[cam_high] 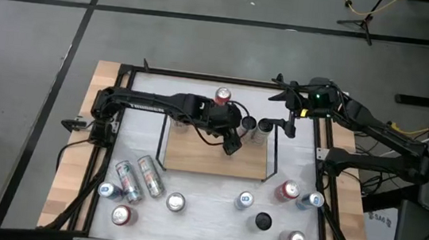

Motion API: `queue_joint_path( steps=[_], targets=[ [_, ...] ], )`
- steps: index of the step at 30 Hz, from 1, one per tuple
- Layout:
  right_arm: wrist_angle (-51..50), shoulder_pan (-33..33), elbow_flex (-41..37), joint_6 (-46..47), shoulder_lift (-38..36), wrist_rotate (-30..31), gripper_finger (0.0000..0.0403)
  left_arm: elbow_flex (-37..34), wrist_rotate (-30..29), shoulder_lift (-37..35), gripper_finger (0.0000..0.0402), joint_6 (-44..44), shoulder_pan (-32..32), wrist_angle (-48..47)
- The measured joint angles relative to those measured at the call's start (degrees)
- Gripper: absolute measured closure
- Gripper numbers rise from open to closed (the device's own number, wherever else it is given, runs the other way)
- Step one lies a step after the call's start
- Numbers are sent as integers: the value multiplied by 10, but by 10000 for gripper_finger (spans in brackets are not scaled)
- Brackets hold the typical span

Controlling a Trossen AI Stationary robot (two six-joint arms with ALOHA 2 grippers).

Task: Place canned beverage on shelf
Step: Put the top left white-pink soda can on the shelf aligned with other white-pink soda can

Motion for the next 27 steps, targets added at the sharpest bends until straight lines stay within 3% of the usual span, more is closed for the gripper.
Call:
queue_joint_path(
  steps=[5, 16, 21, 24, 27],
  targets=[
    [1, 0, 0, 0, 0, 0, 42, 0, 2, -24, 82, 24, 12, -1],
    [38, 4, 0, 124, 0, -71, 43, 0, 1, -83, 82, 213, 90, -38],
    [86, 50, 5, 152, 9, -69, 43, 0, 2, -86, 82, 296, 145, -70],
    [99, 96, 25, 153, 24, -49, 43, 0, 2, -85, 82, 337, 180, -74],
    [95, 147, 46, 153, 47, 16, 43, 0, 24, -84, 82, 376, 215, -74]
  ],
)
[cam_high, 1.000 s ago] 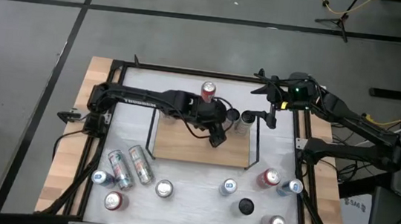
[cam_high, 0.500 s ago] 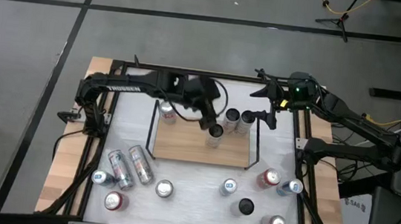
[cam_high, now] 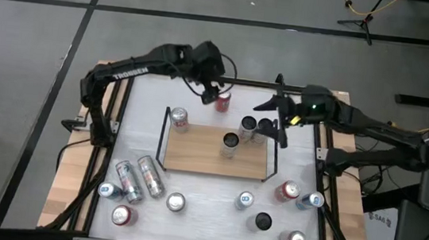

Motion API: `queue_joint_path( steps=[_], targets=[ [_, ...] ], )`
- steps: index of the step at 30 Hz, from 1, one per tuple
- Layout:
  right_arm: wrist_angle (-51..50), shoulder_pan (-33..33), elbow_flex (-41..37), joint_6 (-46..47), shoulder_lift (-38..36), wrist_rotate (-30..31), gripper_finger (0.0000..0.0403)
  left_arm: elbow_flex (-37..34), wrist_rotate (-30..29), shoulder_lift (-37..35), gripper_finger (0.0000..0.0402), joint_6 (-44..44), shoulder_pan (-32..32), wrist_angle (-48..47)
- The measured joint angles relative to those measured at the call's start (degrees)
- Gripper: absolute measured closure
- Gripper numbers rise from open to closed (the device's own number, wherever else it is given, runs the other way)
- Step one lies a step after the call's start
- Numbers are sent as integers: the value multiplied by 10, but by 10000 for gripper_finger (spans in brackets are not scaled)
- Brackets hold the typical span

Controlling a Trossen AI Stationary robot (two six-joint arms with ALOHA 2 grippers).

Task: Place canned beverage on shelf
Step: Put the top left white-pink soda can on the shelf aligned with other white-pink soda can

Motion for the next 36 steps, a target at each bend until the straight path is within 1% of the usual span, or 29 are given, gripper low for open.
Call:
queue_joint_path(
  steps=[3, 7, 10, 15, 17, 21, 24, 27, 29, 36],
  targets=[
    [2, 48, 25, 0, 29, 55, 43, 0, 41, 0, 82, 46, 33, 0],
    [-4, 91, 57, 6, 80, 99, 43, 0, 101, 0, 82, 110, 69, -4],
    [-24, 108, 90, 39, 121, 129, 43, 0, 113, 0, 82, 127, 96, -3],
    [-117, 127, 159, 83, 182, 184, 43, 0, 112, 1, 82, 136, 130, -3],
    [-141, 136, 184, 86, 203, 201, 43, -3, 113, 1, 82, 140, 137, -2],
    [-161, 150, 211, 88, 232, 208, 43, -20, 114, 1, 82, 141, 144, -3],
    [-170, 155, 214, 93, 246, 194, 43, -41, 113, 1, 82, 150, 144, 0],
    [-180, 160, 214, 127, 249, 179, 43, -68, 114, 1, 82, 151, 143, -1],
    [-188, 161, 215, 131, 251, 180, 43, -86, 115, 1, 82, 151, 142, 1],
    [-200, 161, 214, 127, 274, 189, 43, -141, 114, 2, 82, 151, 142, 47]
  ],
)
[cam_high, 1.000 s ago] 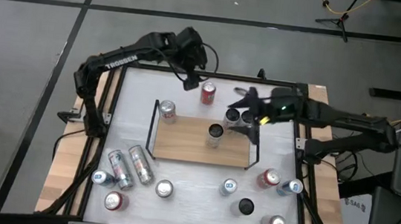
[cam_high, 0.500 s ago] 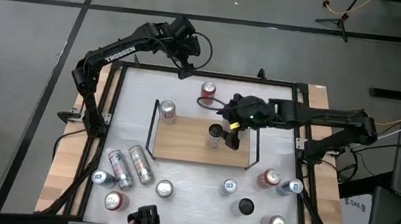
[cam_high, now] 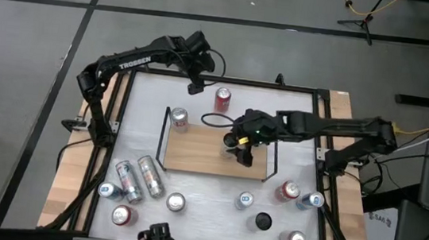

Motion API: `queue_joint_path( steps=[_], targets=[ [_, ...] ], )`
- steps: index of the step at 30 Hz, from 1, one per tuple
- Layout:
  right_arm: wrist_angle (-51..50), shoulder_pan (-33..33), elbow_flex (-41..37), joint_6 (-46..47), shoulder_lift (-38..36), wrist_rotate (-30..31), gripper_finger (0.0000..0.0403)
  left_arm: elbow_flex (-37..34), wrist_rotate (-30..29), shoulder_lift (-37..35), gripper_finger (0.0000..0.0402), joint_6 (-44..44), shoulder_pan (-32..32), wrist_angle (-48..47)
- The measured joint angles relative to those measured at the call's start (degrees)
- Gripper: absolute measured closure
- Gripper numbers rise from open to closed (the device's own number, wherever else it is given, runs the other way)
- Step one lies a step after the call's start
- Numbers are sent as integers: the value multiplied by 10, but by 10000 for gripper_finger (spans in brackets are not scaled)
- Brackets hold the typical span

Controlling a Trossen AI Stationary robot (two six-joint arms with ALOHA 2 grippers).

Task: Place canned beverage on shelf
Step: Put the top left white-pink soda can on the shelf aligned with other white-pink soda can

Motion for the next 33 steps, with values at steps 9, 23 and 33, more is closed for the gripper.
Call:
queue_joint_path(
  steps=[9, 23, 33],
  targets=[
    [-19, 0, -1, -3, 27, 23, 43, -9, 25, 0, 82, -1, -7, 16],
    [-25, 0, -2, -4, 36, 35, 61, -9, 28, -1, 82, -1, -19, 26],
    [-28, 0, -1, -4, 36, 40, 152, -9, 27, -1, 82, -1, -19, 26]
  ],
)
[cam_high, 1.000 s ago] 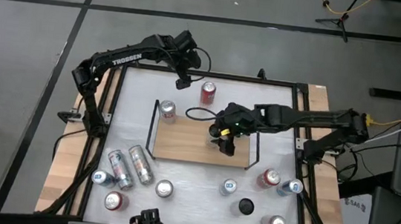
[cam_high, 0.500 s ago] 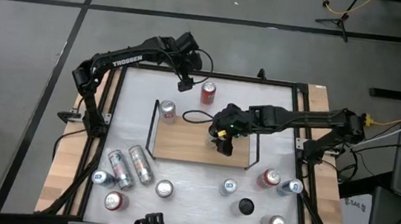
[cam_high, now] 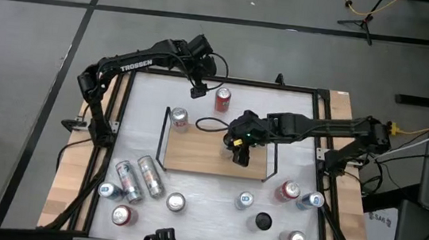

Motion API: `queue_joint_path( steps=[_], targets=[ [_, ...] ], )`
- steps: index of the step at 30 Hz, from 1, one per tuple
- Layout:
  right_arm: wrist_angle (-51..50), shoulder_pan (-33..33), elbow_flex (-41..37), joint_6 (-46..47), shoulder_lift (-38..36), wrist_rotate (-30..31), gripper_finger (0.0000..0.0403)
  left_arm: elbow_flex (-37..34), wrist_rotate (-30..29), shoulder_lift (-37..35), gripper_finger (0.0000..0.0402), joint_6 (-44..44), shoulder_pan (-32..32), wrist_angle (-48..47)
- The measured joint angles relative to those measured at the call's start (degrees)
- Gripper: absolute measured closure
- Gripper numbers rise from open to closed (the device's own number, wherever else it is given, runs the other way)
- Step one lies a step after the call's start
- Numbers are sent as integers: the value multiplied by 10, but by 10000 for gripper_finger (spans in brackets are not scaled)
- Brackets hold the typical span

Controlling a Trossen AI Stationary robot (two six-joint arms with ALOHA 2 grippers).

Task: Place canned beverage on shelf
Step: Put the top left white-pink soda can on the shelf aligned with other white-pink soda can

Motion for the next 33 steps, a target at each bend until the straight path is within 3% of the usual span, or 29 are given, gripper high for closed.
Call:
queue_joint_path(
  steps=[15, 33],
  targets=[
    [-22, 0, 1, -3, -3, -16, 150, 0, 0, 0, 82, 0, 0, 0],
    [-116, -8, 0, -37, -37, -25, 149, 0, -1, 0, 82, -1, 0, 0]
  ],
)
